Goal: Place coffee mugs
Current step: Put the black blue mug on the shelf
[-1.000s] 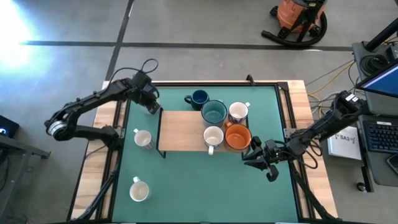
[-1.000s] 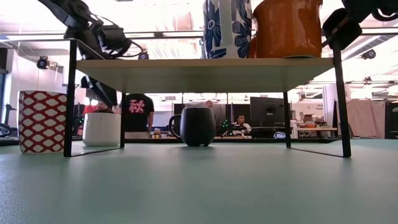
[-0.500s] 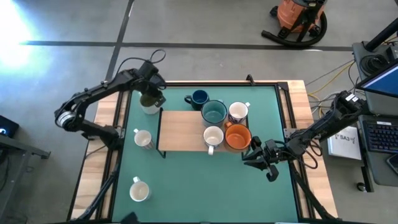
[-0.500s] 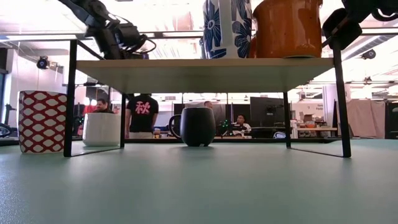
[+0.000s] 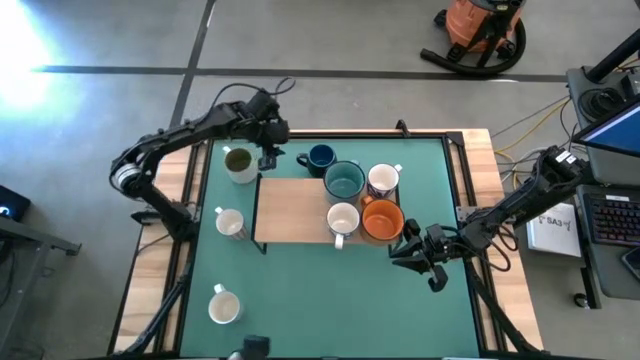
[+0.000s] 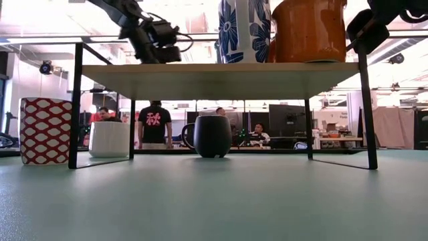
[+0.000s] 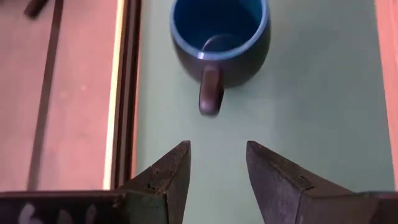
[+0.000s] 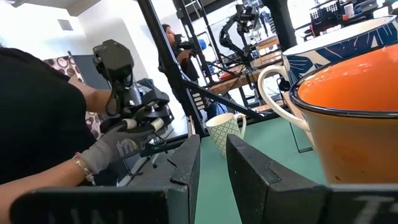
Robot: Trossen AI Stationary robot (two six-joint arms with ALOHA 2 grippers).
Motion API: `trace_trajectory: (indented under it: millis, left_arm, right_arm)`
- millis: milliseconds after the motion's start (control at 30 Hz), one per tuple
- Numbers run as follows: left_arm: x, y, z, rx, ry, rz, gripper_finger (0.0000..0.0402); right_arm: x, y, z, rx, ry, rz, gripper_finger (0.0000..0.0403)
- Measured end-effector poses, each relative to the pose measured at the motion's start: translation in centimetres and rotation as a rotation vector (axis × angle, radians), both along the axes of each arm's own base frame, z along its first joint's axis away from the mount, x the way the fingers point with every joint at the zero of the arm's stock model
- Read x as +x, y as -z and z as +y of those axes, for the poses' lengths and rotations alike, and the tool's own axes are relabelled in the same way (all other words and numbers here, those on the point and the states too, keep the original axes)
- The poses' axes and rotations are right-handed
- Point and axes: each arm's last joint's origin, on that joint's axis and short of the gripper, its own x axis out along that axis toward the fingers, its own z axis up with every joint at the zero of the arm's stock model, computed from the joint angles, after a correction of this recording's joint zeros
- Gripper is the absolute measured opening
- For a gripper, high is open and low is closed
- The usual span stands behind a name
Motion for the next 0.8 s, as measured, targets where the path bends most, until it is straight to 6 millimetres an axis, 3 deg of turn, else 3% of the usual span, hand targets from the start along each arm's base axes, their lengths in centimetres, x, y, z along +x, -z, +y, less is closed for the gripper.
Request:
trace_trajectory:
  millis: [367,800]
  left_arm:
    - [4.7,1.2,0.3,0.034,0.180,0.047,0.0139]
    - [7.2,2.7,-0.6,0.156,0.429,0.074,0.0139]
  right_arm:
    - [0.0,0.0,0.0,0.000,0.000,0.000,0.0068]
    - [0.0,0.0,0.0,-0.001,0.000,0.001,0.0068]
